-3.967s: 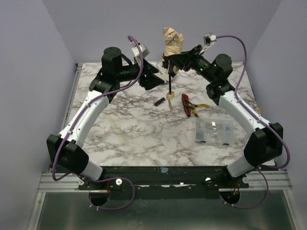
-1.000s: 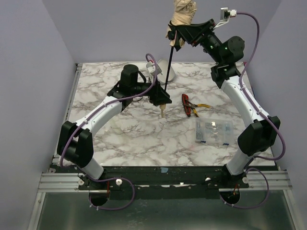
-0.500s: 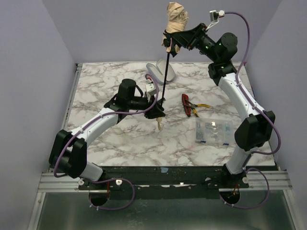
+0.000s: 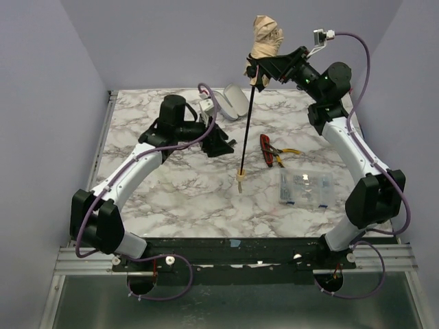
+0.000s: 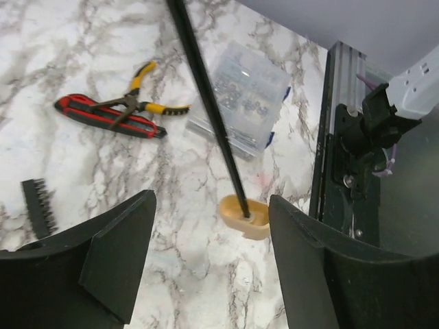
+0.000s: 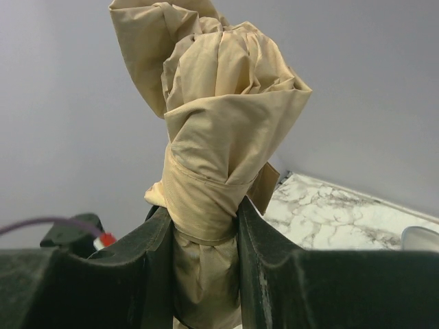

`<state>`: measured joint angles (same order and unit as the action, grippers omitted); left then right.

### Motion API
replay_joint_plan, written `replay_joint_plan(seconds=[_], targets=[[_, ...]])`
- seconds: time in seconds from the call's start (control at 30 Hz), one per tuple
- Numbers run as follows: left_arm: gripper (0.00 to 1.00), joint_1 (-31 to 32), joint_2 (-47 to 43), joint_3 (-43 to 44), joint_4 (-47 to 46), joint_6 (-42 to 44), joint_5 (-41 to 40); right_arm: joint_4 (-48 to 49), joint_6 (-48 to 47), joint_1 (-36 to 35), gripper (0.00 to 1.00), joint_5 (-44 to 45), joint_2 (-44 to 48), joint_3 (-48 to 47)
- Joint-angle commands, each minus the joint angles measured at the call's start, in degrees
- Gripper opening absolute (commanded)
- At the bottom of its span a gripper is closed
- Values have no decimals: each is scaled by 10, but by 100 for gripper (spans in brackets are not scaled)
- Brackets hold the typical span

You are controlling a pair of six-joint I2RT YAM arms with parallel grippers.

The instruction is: Open the umbrella

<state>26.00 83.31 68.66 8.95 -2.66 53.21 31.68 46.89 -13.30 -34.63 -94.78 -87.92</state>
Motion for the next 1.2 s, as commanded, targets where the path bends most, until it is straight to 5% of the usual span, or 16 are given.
replay_joint_plan(seconds=[0.0,0.2,0.57,0.73,1.17], targets=[[69,-56,-33,37,17,-32,33,53,-16,-2,0,-38,48,34],[75,-121,-37,137,52,-42,33,15,-83,-2,0,-149,69,81],[99,-124,-12,336,276,167,36,-224,-357,-36,0,-260,65,-19],[99,-121,-30,329,246,150,21,-406,-486,-71,0,-262,25,-117],[99,-88,-65,321,310,316,-17,-678,-832,-155,0,-182,10,-194]])
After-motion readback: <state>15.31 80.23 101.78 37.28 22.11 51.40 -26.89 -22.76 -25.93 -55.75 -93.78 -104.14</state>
